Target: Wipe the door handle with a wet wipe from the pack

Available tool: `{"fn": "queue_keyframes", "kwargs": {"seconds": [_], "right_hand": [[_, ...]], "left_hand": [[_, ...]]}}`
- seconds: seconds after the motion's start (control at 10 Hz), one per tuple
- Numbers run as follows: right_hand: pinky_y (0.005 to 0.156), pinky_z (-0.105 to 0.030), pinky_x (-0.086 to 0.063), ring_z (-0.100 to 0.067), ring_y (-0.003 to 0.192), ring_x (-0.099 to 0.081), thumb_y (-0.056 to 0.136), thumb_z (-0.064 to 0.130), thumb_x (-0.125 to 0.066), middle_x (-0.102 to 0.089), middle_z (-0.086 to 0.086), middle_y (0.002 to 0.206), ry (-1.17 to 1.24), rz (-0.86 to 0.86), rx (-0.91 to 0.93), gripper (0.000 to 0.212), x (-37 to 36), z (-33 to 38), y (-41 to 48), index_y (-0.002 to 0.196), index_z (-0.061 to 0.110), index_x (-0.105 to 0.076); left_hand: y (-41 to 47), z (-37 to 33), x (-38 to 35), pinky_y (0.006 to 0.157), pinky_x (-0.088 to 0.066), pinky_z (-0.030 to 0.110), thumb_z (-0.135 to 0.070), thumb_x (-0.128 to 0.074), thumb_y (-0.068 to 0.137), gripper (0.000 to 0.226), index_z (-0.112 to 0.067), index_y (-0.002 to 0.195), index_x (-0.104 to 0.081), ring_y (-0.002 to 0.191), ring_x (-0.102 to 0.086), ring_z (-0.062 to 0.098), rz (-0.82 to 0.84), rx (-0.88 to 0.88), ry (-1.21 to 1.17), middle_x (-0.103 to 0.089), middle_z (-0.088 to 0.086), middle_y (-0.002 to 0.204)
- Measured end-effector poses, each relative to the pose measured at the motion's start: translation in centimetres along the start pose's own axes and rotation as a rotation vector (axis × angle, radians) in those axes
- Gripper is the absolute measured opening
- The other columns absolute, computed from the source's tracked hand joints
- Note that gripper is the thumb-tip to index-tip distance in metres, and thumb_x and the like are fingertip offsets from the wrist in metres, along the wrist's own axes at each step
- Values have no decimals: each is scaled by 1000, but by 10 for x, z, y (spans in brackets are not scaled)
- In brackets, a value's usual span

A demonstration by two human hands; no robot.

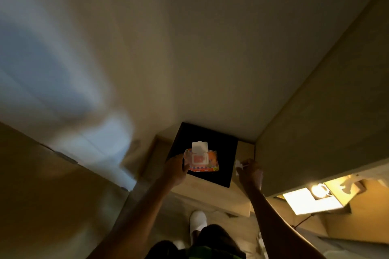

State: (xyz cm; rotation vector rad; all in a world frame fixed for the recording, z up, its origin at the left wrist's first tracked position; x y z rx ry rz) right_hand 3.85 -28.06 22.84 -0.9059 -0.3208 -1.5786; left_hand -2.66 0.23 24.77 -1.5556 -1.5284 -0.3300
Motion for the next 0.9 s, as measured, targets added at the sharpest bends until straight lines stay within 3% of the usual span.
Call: {"fn": "queue_keyframes", "kwargs": {"seconds": [0.4, 0.5, 0.7, 0.9], "right_hand": [[58, -21, -36, -26, 80, -62, 85, 12, -64, -66, -10, 88, -87, 99, -89, 4, -34, -13, 59, 84, 7, -63], [57, -19, -33, -29, 87, -64, 86, 14, -65, -68, -15, 97, -105, 107, -70, 13, -37, -9, 67, 93, 3, -65], [85, -30, -43, -32, 109, -57, 94, 24, -49, -61, -14, 117, -192, 252, -92, 32, -40, -4, 86, 116, 2, -58], [104, -35, -36, -32, 128, -45, 98, 40, -42, -50, -16, 140, -300, 224, 37, 52, -44, 9, 82, 140, 8, -43]], "left_hand": [[43, 8, -31, 96, -42, 35, -33, -46, 97, 50, -6, 139, -40, 126, -48, 29, 112, 70, 98, -54, 15, 135], [50, 8, -28, 96, -43, 37, -35, -46, 97, 53, -6, 140, -39, 126, -48, 30, 116, 74, 101, -52, 16, 136], [70, 0, -24, 95, -48, 39, -37, -48, 95, 56, -10, 143, -36, 122, -52, 27, 113, 92, 134, -53, 14, 134], [77, -19, -23, 98, -42, 40, -34, -51, 94, 61, -7, 144, -29, 127, -43, 30, 48, 6, 181, -46, 15, 139]]}}
Point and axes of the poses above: each hand's wrist, its own y-axis towards the middle knuckle, its own x-axis out of the back of the hand, z = x × y, the point moved 9 cm from there along y, towards the middle knuckle
